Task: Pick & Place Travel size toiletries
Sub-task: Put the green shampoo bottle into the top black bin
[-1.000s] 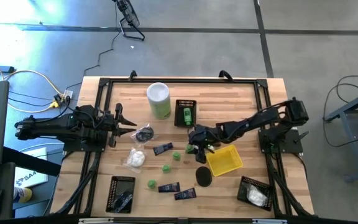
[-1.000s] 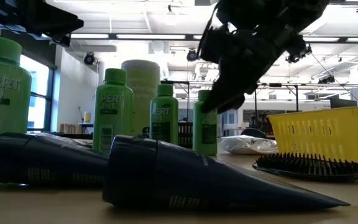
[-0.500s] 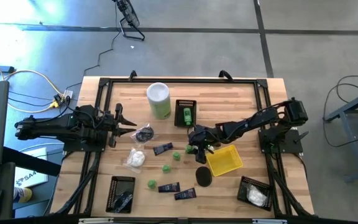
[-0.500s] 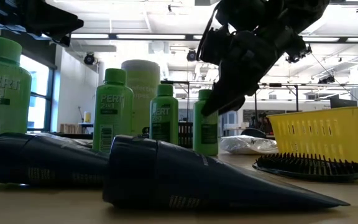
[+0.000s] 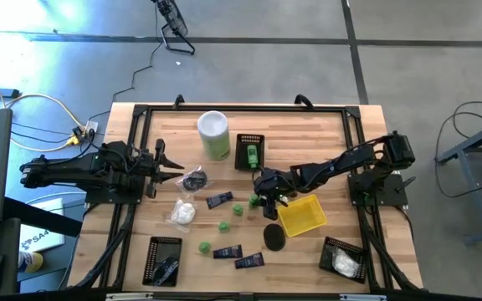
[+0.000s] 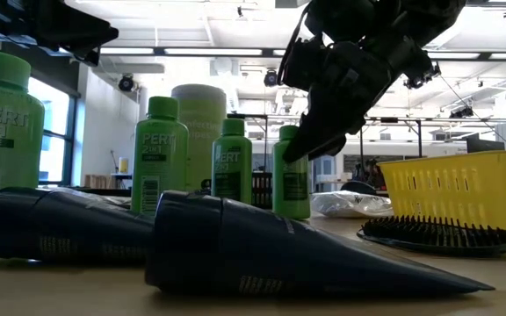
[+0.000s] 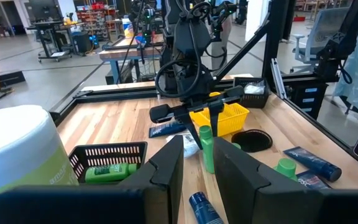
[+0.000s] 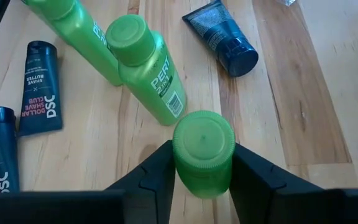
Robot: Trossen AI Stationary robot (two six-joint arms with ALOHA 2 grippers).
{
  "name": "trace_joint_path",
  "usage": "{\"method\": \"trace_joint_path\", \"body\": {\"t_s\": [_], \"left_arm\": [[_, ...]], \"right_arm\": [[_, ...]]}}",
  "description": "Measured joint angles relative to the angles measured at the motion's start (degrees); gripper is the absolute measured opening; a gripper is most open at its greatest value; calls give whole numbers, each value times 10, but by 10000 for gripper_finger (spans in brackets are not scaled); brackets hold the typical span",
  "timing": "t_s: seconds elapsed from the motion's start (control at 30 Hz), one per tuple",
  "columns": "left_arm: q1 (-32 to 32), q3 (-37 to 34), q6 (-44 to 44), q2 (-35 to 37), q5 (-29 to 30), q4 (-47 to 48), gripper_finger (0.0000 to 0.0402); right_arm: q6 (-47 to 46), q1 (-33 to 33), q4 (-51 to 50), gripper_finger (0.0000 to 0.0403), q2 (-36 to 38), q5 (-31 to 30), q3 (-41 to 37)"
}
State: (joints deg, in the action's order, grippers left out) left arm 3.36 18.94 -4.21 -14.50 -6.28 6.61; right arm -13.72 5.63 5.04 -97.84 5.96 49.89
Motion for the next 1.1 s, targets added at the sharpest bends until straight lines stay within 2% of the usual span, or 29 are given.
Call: {"method": "trace_joint_path", "body": {"t_s": [0.27, 0.53, 0.8, 1.1], "left_arm": [[0, 0, 0, 0, 0, 0, 83], [0, 0, 0, 0, 0, 0, 83], [0, 0, 0, 0, -1, 0, 83], [0, 0, 0, 0, -1, 0, 83]], "right_arm": [[0, 0, -3, 116, 13, 0, 0], [0, -12, -3, 112, 76, 0, 0], [2, -38, -1, 111, 134, -49, 0], [1, -79, 46, 110, 133, -90, 0]]}}
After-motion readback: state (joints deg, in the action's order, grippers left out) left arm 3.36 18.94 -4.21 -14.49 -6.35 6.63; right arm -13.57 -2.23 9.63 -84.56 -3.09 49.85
